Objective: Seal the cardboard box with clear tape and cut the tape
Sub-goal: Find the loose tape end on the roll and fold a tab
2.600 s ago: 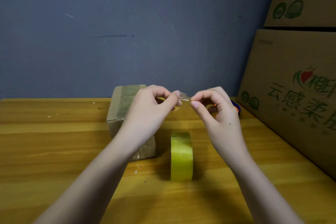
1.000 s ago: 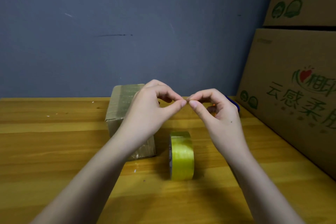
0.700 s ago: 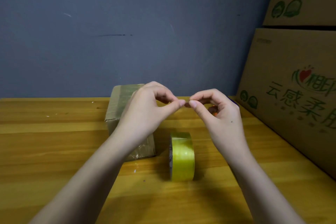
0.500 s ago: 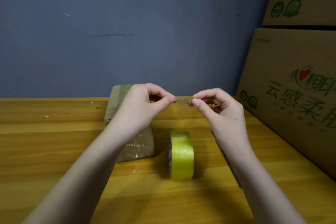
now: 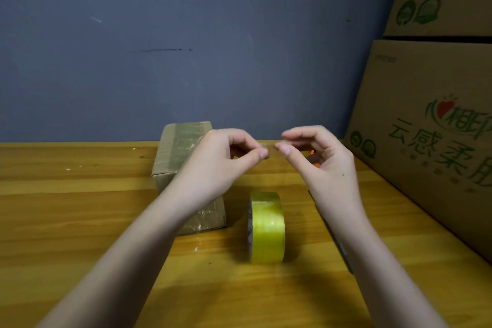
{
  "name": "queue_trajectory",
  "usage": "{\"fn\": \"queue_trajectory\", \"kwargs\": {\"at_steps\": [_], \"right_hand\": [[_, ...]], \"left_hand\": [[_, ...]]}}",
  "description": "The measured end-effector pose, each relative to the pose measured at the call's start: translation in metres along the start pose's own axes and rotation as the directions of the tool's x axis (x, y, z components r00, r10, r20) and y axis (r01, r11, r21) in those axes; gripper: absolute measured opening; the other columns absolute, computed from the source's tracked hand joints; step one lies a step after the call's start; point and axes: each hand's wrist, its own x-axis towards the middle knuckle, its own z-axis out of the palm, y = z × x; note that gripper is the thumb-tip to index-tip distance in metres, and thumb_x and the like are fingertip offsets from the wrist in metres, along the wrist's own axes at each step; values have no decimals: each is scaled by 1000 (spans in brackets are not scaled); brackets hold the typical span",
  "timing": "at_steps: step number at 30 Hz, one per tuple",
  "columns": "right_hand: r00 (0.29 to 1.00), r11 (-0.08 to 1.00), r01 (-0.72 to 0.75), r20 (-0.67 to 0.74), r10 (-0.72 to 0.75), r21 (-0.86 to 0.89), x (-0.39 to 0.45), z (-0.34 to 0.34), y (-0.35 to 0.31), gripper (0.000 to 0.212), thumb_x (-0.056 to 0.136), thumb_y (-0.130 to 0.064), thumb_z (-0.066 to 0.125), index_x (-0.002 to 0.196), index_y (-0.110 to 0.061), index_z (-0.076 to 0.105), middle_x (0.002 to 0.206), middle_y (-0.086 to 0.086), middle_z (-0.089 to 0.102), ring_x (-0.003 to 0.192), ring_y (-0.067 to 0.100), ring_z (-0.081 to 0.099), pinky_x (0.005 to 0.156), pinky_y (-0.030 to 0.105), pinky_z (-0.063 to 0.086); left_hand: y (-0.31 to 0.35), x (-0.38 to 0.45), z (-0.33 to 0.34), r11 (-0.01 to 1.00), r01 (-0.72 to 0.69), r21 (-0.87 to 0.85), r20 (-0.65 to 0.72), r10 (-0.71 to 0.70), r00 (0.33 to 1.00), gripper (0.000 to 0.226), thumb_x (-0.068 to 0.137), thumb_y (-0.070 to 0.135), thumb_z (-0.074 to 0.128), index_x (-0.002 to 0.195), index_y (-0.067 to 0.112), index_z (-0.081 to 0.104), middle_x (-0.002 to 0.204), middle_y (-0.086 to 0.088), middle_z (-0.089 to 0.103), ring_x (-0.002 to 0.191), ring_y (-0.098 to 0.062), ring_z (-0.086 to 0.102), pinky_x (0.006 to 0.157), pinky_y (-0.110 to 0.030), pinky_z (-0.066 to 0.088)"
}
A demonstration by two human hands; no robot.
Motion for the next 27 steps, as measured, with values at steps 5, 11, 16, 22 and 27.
{"fn": "queue_trajectory", "kwargs": {"at_steps": [5,11,16,22,27], "right_hand": [[998,997,-34,41,37,-66,5,-5,6,11,84,-21,68,90,-13,71,86,-5,71,85,8,65,73,32,52],[999,999,-18,35,20,-49,4,-4,7,10,86,-19,66,84,-10,69,81,-1,68,81,10,63,72,28,51],[991,958,131,32,-127,-256,1,-2,11,11,86,-26,66,97,-23,69,91,-14,67,87,3,63,69,17,49],[992,979,123,9,-123,-164,0,1,12,3,85,-19,67,85,-19,70,82,-12,66,82,6,62,67,27,51],[999,992,52,10,-51,-112,-1,2,10,5,87,-19,66,84,-15,68,81,-9,66,82,8,62,71,34,52]], "left_hand": [[0,0,0,1000,-4,12,-6,4,1000,16,82,24,69,68,31,67,69,15,68,68,1,61,67,-18,48],[-3,-1,-1,984,-41,171,-62,52,997,19,80,43,65,63,37,60,67,16,66,68,-2,60,69,-34,53],[1,-2,-1,980,-49,192,-55,61,997,15,76,49,59,63,42,60,67,19,66,69,0,61,71,-39,54],[5,-5,-3,962,-27,273,-83,51,995,21,80,45,65,62,33,61,66,15,66,70,-1,61,66,-33,53],[3,-25,-7,973,63,223,-155,-28,987,32,76,60,55,70,29,59,62,12,64,64,-4,63,62,-31,50]]}}
